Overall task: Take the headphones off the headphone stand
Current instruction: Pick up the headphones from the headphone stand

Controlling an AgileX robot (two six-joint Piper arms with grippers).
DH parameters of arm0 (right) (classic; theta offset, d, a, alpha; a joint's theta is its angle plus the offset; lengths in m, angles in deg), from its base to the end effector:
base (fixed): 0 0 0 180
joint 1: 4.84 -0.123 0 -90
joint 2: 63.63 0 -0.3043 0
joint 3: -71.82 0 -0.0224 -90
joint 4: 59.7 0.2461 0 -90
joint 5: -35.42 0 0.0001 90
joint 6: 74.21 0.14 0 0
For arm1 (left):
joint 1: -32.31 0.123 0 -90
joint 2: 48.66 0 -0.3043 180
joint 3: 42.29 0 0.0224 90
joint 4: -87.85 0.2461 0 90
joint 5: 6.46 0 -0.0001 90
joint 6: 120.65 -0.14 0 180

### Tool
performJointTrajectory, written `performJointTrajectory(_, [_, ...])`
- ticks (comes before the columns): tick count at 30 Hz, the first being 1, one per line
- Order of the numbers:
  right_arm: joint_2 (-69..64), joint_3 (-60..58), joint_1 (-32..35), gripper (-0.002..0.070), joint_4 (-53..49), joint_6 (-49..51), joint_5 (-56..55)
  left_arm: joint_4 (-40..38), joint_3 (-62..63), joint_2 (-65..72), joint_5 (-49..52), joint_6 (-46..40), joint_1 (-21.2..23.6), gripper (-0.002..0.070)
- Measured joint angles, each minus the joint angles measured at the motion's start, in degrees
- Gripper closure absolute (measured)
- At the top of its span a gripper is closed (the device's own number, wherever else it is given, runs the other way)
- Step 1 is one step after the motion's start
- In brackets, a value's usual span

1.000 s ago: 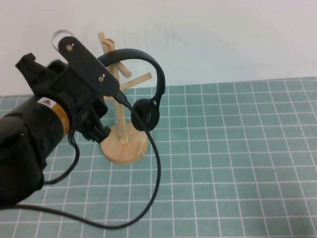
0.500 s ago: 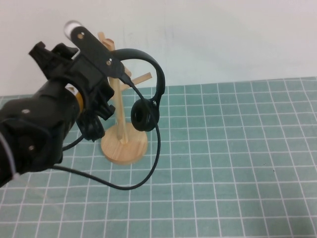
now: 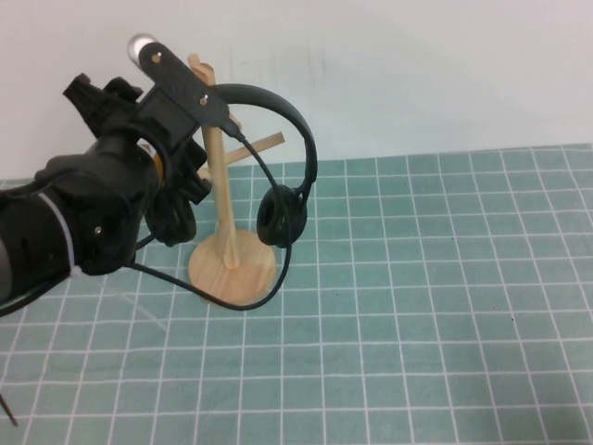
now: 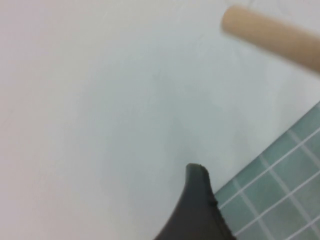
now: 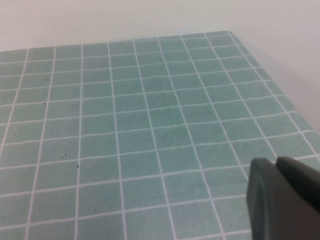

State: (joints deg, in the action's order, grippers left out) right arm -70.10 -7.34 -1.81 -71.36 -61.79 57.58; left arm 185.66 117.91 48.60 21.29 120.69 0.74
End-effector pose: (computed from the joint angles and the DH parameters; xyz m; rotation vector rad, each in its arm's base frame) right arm 0.0738 -0.0146 0.1566 0.1282 1.8697 -0.0887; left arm 0.3594 -0.1450 0.2844 0.8394 1.7738 0.5389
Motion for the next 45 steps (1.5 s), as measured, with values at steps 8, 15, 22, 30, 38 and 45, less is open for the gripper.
performJointTrajectory(8, [0.0,0.0,0.0,0.0685,0.0,0.0,0.0,0.35,0.89,0.51,-3.81,0.71,0.0,0.0228])
performJointTrajectory(15, [0.0,0.0,0.0,0.0685,0.0,0.0,0.0,0.35,1.39,0.48,-3.8,1.76,0.0,0.0447])
performJointTrajectory(22, [0.0,0.0,0.0,0.0685,0.0,0.0,0.0,0.35,1.39,0.24,-2.72,1.77,0.0,0.0473])
performJointTrajectory(30, [0.0,0.0,0.0,0.0685,0.0,0.0,0.0,-2.42,1.28,-2.93,-2.72,1.31,0.0,0.0477])
performJointTrajectory(38, [0.0,0.0,0.0,0.0685,0.0,0.0,0.0,-15.74,1.28,-9.52,-0.66,-7.4,-1.99,0.0485])
performJointTrajectory(45, [0.0,0.0,0.0,0.0685,0.0,0.0,0.0,-36.09,1.28,-16.79,12.58,-23.62,-11.33,0.0491])
